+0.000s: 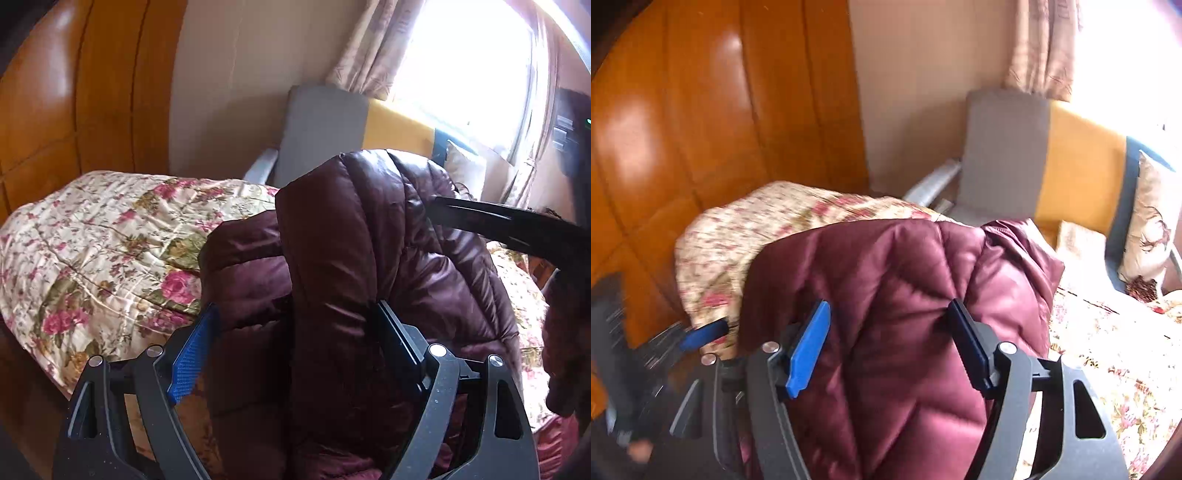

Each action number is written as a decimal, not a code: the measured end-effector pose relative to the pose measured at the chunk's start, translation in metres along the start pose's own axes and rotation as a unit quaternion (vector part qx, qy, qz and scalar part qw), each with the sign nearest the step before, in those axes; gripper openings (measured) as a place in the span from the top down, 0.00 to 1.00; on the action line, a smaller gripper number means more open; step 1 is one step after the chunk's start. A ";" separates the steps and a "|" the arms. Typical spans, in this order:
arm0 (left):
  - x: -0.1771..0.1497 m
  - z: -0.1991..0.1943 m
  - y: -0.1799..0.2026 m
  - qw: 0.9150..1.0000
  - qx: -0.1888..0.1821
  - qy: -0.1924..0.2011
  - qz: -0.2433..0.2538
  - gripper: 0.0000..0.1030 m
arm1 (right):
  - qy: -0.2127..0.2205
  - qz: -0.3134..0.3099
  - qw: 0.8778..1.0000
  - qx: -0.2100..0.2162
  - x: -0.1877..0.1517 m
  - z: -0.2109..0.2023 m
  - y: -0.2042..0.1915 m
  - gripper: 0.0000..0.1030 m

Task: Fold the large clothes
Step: 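Fold the held jacket end over onto itself with both grippers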

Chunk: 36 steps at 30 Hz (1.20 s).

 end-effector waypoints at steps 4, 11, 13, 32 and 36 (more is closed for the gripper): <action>-0.008 0.015 -0.014 1.000 0.009 0.005 -0.026 0.19 | -0.051 -0.019 0.998 -0.032 0.004 0.049 -0.007 0.31; -0.016 0.035 -0.027 0.998 0.022 0.020 -0.054 0.17 | -0.132 -0.008 0.991 -0.031 -0.006 0.127 0.008 0.27; -0.016 0.026 -0.024 0.997 0.039 0.037 -0.047 0.16 | -0.132 -0.003 0.991 -0.027 -0.006 0.125 0.013 0.26; -0.026 -0.018 -0.008 0.994 0.100 0.044 -0.022 0.03 | 0.039 0.116 0.991 0.053 -0.055 -0.040 0.044 0.02; -0.029 -0.014 -0.012 0.995 0.095 0.029 -0.026 0.03 | 0.008 0.157 0.985 0.069 -0.090 -0.040 0.066 0.02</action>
Point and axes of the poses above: each gripper's, at about its wrist camera, not at the fingertips, and z roughly the way its jaws point, y to its right, x to its top, the point moved 1 cm from there along z, roughly the way its jaws point, and after that the axes turned 9 degrees about -z, right-handed, at the moved point
